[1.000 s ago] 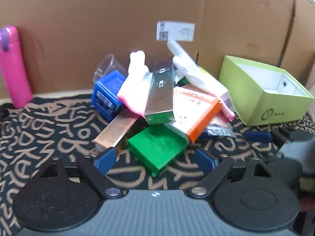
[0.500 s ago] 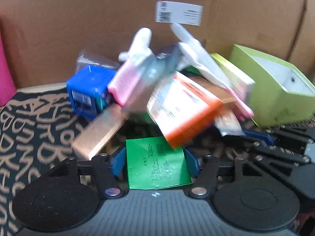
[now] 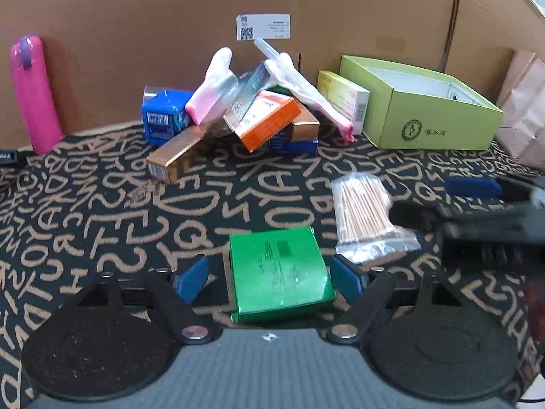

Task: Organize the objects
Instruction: 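Grasp the green box with the left tool while the right tool grasps the clear toothpick bag, then drop the green box and toothpick bag into the lime-green shoebox with both tools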

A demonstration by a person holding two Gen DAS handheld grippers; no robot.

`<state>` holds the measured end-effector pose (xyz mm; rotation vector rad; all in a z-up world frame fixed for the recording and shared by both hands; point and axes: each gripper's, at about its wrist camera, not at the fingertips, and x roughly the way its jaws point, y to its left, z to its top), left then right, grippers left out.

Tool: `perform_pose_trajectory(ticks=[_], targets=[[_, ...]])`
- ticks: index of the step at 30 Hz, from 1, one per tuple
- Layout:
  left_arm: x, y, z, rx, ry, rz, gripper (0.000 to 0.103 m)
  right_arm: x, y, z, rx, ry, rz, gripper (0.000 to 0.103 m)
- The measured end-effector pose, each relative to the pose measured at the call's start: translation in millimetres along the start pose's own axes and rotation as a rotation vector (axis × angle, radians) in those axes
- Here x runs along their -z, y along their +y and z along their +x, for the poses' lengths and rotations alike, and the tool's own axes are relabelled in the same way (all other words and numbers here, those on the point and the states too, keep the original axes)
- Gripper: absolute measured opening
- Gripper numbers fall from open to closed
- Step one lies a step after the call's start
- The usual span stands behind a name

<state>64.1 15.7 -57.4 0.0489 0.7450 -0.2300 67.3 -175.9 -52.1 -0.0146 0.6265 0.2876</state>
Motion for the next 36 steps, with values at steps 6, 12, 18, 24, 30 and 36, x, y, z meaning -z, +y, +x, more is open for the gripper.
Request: perform_pose_trajectory(ticks=[6, 12, 18, 24, 30, 36], targets=[[-2.7, -3.1, 16.9, -0.020, -0.003, -0.012, 0.082, -9.6, 10.9, 37.5, 0.010, 0.064, 0.014, 0.083], [1.6, -9.4, 23.8, -0.006, -0.011, 0.046, 0.066, 5.1, 6.0, 45.9, -0.053, 0.090, -0.038, 0.039], [-26.0, -14.1, 12.2, 0.064, -0.046, 0.028, 0.065, -1.1, -13.3, 22.1, -0.060, 0.048, -0.021, 0.018], [-102.1, -47.9, -6.7, 0.198, -0.219, 0.060, 0.065, -50.0, -50.9, -23.6, 0.005, -0.115, -0.021, 0.018], [-182.2, -93.5, 31.2, 0.259, -0.282, 0.056, 0.065, -112.5, -107.6, -23.3, 0.181, -0.220, -0.023, 0.018], [-221.7, -133.4, 96.4, 0.246, -0.261, 0.054, 0.065, -133.4, -163.9, 32.9, 0.260, -0.135, 0.005, 0.018]])
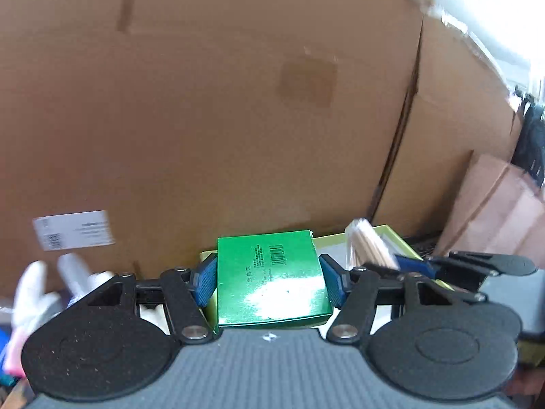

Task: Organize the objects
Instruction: 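Drop the green box and toothpick bag into the lime-green shoebox with both tools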

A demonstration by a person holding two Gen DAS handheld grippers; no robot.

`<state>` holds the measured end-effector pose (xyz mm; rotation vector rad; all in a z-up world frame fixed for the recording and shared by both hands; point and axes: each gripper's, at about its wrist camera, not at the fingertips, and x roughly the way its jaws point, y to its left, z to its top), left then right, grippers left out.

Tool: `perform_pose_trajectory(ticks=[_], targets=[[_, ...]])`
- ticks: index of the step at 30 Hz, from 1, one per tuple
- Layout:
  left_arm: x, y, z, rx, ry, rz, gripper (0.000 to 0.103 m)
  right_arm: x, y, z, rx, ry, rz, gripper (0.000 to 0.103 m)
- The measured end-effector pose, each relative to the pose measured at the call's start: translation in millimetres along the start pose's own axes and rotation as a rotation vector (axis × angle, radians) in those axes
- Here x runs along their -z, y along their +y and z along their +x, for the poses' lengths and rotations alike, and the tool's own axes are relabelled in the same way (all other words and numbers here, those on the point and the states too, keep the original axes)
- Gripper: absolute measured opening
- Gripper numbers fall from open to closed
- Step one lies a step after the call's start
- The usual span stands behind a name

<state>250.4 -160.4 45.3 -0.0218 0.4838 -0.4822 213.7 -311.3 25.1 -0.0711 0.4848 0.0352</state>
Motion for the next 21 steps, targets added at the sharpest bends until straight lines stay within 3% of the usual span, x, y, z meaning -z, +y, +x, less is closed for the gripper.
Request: perform_pose_trajectory(ticks=[6, 7, 9, 11, 12, 13, 21], targets=[[11.6, -8.1, 50.8, -0.007, 0.040, 0.029, 0.066, 22.0, -20.7, 59.7, 0.016, 0.118, -0.003, 0.018], [13.4, -7.3, 55.2, 0.001, 0.037, 0.020, 0.069, 25.3, -22.4, 67.2, 0.018, 0.138, -0.007, 0.018], [15.6, -8.0, 59.6, 0.010, 0.046, 0.009, 0.083, 31.4, -23.5, 80.8, 0.014, 0.186, -0.030, 0.021], [15.5, -11.6, 62.0, -0.042, 0.037, 0.018, 0.091, 36.9, -23.7, 86.6, 0.015, 0.188, -0.049, 0.049], [13.6, -10.4, 63.4, -0.071, 0.032, 0.030, 0.092, 39.3, -23.7, 86.5, 0.034, 0.171, -0.055, 0.081], [13.8, -11.5, 63.2, -0.093, 0.033, 0.040, 0.093, 41.6, -23.2, 84.4, 0.056, 0.142, -0.064, 0.093], [11.9, -9.5, 31.2, -0.114, 0.020, 0.012, 0.093, 40.6, -15.3, 40.6, 0.075, 0.051, -0.086, 0.103]])
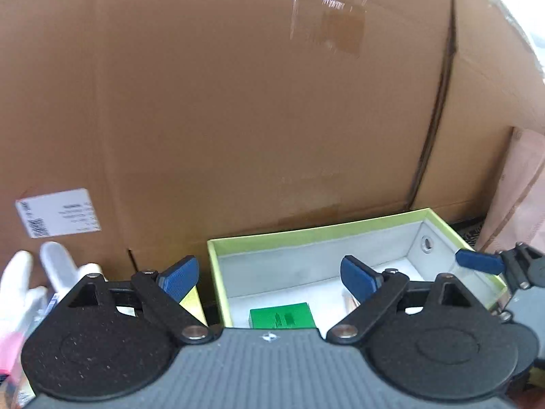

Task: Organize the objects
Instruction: 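Drop the green box and toothpick bag into the lime-green shoebox with both tools, then grasp the copper box with the left tool while the right tool grasps the orange-white box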

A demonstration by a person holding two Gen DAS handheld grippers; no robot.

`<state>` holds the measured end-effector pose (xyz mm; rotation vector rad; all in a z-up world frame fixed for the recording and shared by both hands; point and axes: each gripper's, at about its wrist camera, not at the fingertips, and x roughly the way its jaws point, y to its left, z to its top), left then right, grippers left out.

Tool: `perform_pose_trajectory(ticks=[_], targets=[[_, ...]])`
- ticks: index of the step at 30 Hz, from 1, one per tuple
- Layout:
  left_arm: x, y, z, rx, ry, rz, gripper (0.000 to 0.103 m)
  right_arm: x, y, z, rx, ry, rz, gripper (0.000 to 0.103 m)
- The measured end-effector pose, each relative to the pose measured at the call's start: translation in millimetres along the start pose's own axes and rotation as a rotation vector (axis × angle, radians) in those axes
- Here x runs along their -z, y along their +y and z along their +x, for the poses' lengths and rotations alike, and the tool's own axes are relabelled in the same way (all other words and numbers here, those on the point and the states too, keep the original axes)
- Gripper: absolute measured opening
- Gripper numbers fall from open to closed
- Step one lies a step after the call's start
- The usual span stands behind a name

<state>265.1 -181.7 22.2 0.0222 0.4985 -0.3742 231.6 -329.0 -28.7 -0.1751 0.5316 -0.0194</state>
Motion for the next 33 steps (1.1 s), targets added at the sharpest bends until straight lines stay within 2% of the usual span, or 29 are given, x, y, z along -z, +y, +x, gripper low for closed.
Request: perform_pose_trajectory(ticks=[4, 8, 10, 13, 16, 18, 20, 25, 29, 33], targets=[[5.1, 12.8, -52.9, -0.010, -0.079, -0.004, 0.094, -7.1, 6.1, -39.5, -0.003, -0.075, 0.017, 0.103], [25.7, 35.8, -117.4, -0.065, -0.141, -0.018, 0.101, -0.6, 26.1, -88.6, -0.035, -0.155, 0.047, 0.103], [43.5, 51.4, -140.6, -0.116, -0.145, -0.044, 0.102, 6.6, 41.1, -105.6, -0.075, -0.140, 0.060, 0.103], [81.5, 84.3, -170.5, -0.177, -0.126, -0.102, 0.103, 12.2, 65.4, -109.1, -0.159, -0.061, 0.075, 0.103], [115.4, 115.5, -192.4, -0.232, -0.076, -0.147, 0.103, 25.7, 124.3, -112.4, -0.229, 0.004, 0.042, 0.103], [128.5, 131.3, -194.0, -0.251, -0.050, -0.159, 0.103, 46.1, 168.8, -118.4, -0.276, 0.026, 0.021, 0.103], [135.7, 150.9, -196.1, -0.259, -0.029, -0.163, 0.103, 52.9, 203.6, -128.6, -0.307, 0.022, -0.003, 0.103], [137.6, 185.5, -175.7, -0.293, -0.026, -0.124, 0.103, 48.7, 259.5, -114.4, -0.281, -0.025, -0.124, 0.103], [138.0, 204.3, -149.9, -0.301, 0.013, -0.062, 0.103, 38.8, 301.3, -89.5, -0.205, -0.111, -0.259, 0.103], [140.3, 225.7, -125.6, -0.295, 0.079, -0.079, 0.097, 30.0, 331.7, -57.5, -0.173, -0.127, -0.361, 0.103]])
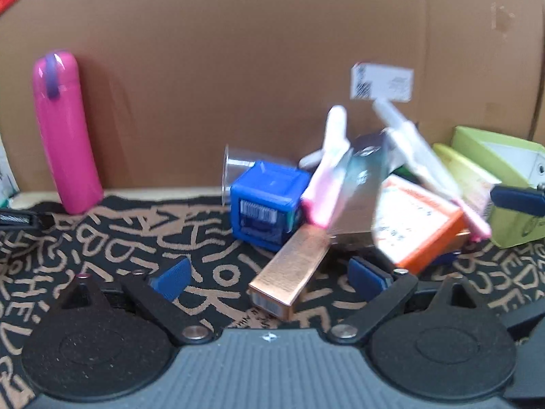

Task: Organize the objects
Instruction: 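Grasp the copper box with the left tool while the right tool grasps the orange-white box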

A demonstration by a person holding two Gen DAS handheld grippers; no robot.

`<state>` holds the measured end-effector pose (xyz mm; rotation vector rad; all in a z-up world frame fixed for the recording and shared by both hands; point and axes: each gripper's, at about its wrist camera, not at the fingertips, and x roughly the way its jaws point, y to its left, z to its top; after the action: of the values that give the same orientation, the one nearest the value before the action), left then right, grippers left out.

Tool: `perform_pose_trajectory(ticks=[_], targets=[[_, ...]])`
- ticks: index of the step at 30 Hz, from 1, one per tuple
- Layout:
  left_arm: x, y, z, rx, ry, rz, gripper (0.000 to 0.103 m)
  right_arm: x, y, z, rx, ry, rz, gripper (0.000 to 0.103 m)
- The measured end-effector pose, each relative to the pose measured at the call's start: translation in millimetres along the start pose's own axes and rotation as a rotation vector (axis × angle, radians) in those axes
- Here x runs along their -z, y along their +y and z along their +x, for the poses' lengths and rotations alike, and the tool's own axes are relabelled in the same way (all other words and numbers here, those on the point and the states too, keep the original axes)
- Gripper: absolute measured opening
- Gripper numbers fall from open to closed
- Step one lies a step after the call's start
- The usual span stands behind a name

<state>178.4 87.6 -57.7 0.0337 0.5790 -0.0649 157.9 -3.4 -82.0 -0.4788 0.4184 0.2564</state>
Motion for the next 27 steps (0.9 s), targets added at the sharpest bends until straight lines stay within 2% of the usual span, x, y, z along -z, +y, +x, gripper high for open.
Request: perform_pose_trajectory(ticks=[2, 3, 4, 5, 6, 7, 8, 9, 12, 14, 16, 17, 20, 22, 27], targets=[[-0.4, 4.1, 10.3, 0.009, 0.034, -0.002, 0.092, -0.8, 2.8, 16.0, 0.019, 0.014, -0.012, 0.097], [-0.5, 5.6, 13.8, 0.011, 0.047, -0.007, 0.090, -0.2, 0.6, 19.5, -0.007, 0.021, 0.002, 0.092], [-0.6, 6.0, 17.0, 0.014, 0.064, -0.006, 0.079, 1.3, -2.1, 20.3, -0.048, 0.028, 0.029, 0.071], [-0.3, 6.5, 20.0, 0.026, 0.090, -0.009, 0.062, 3.2, -6.3, 18.7, -0.094, 0.039, 0.063, 0.063], [0.8, 7.0, 20.7, 0.056, 0.104, -0.018, 0.055, 5.5, -10.1, 14.2, -0.089, 0.038, 0.095, 0.053], [2.4, 6.3, 18.1, 0.061, 0.090, -0.020, 0.051, 7.8, -13.3, 8.3, -0.073, 0.031, 0.105, 0.038], [3.7, 4.1, 15.2, 0.063, 0.085, -0.008, 0.044, 11.1, -16.5, 2.4, -0.068, 0.025, 0.120, 0.031], [5.0, 1.5, 12.6, 0.062, 0.082, 0.002, 0.042, 14.9, -21.5, -4.1, -0.076, 0.023, 0.146, 0.024], [10.1, -6.2, 0.9, 0.077, 0.085, 0.012, 0.035, 23.3, -30.3, -18.0, -0.079, 0.026, 0.183, 0.024], [15.8, -8.2, -8.7, 0.083, 0.080, -0.002, 0.033, 21.7, -29.8, -19.4, -0.094, 0.020, 0.163, 0.034], [22.2, -7.4, -18.7, 0.086, 0.078, -0.024, 0.033, 16.9, -27.2, -20.1, -0.107, -0.018, 0.167, 0.079], [24.3, -5.1, -22.7, 0.081, 0.074, -0.045, 0.033, 14.2, -25.8, -21.5, -0.116, -0.041, 0.171, 0.085], [26.0, 7.0, -24.6, 0.081, 0.083, -0.085, 0.033, 3.2, -17.8, -4.5, -0.106, -0.032, 0.160, 0.085], [24.6, 9.9, -25.5, 0.081, 0.089, -0.074, 0.033, -0.9, -17.4, 11.2, -0.113, -0.006, 0.171, 0.085], [20.1, 23.6, -21.6, 0.067, 0.080, -0.110, 0.034, -2.8, -5.6, 31.6, -0.113, 0.018, 0.104, 0.083]])
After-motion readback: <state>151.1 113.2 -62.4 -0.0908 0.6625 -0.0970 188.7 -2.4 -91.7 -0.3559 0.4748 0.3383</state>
